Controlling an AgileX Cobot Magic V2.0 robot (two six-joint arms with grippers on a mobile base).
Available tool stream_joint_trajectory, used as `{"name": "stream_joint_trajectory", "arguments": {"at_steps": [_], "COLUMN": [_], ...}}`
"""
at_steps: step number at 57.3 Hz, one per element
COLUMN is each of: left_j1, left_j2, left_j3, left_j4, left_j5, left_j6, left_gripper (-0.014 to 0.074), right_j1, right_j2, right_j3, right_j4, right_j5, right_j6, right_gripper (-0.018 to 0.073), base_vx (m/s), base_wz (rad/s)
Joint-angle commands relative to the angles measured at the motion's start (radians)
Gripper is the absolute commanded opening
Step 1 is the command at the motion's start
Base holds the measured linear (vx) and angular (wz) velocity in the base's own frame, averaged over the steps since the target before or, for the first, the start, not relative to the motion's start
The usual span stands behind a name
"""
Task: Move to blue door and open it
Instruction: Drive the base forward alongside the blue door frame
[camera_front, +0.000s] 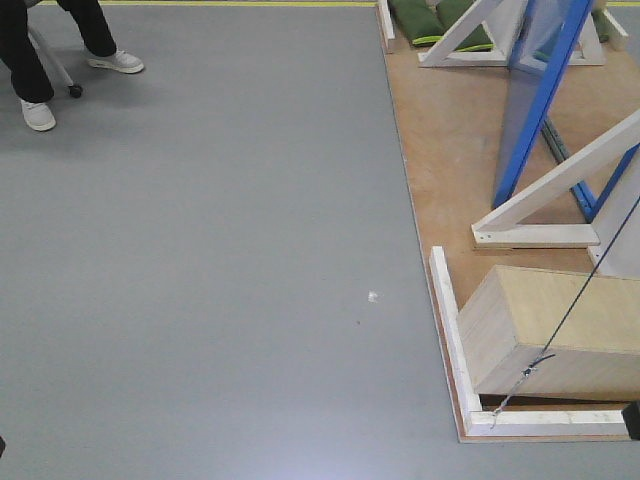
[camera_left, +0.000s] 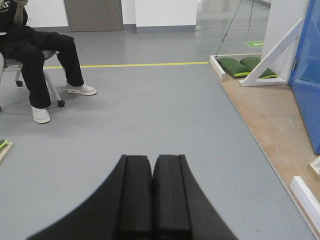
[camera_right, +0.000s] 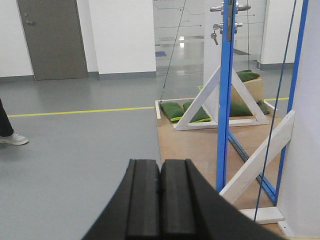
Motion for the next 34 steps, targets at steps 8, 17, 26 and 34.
{"name": "stream_joint_trajectory", "arguments": {"at_steps": [8, 17, 26, 34], "left_j1": [-0.006, -0.006, -0.006, -0.006], "left_j2": [-0.011, -0.011, -0.011, -0.011], "left_j3": [-0.026, -0.026, -0.026, -0.026], "left_j4": [-0.006, -0.006, -0.006, -0.006], "left_j5": [-0.077, -0.077, -0.077, -0.077], "left_j6": [-0.001, -0.001, -0.001, -0.001], "left_gripper": [0.0073, 0.0073, 0.0073, 0.0073], "right_j1": [-0.007, -0.007, -0.007, -0.007], "right_j2": [0.004, 0.004, 0.004, 0.004], "right_j3": [0.003, 0.003, 0.003, 0.003], "right_j4": [-0.003, -0.003, -0.003, -0.003], "right_j5": [-0.084, -0.084, -0.084, -0.084], "right_j6": [-0.006, -0.006, -0.006, -0.006], "right_gripper": [0.0012, 0.0012, 0.0012, 0.0012], "base_vx": [0.0, 0.0, 0.0, 0.0], "base_wz": [0.0, 0.0, 0.0, 0.0]}}
